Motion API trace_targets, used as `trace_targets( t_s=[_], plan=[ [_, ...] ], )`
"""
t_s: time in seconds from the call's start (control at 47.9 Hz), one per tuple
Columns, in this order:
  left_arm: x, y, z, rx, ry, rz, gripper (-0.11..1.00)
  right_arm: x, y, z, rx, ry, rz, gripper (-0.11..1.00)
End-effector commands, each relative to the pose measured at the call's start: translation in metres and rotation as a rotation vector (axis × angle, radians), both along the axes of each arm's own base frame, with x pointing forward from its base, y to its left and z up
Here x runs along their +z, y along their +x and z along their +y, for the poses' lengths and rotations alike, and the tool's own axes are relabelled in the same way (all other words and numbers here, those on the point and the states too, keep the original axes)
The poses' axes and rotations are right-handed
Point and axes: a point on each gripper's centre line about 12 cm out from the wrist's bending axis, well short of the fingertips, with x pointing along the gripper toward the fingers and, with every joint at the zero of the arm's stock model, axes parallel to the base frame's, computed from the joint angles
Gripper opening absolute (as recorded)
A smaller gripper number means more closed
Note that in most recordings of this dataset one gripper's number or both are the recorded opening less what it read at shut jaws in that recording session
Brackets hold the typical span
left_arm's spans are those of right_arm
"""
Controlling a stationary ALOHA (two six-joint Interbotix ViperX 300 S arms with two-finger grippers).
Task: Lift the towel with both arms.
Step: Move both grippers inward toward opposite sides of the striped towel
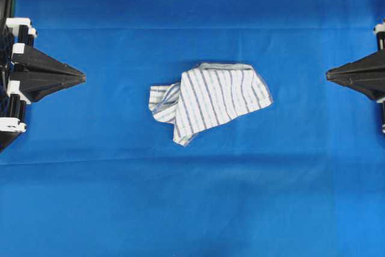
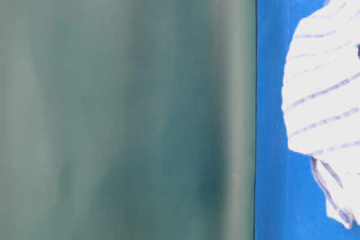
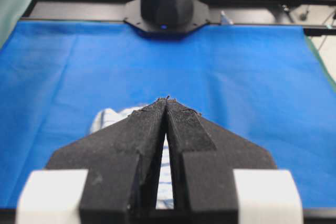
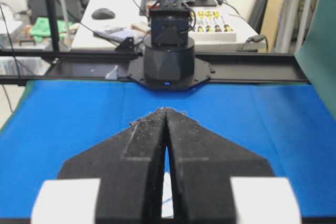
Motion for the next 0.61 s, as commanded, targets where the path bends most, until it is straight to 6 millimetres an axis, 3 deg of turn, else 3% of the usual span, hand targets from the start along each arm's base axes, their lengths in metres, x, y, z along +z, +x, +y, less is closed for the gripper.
trace_targets(
  t_s=[0.0,0.355,0.584],
  plan=[
    [0.005,0.003,-0.002,-0.010,-0.038,0.003,0.01,0.006,0.004,0.001,0.004,-0.003,-0.009,0.00],
    [-0.020,0.026,-0.003,-0.011,-0.020,0.126,0.01,-0.014,0.044,-0.001,-0.005,0.009,0.232,0.00],
    [-0.045,0.049,-0.001,-0.001,-0.019,0.242,0.01,-0.051,0.075,-0.015,-0.055,0.025,0.420,0.01]
  ],
)
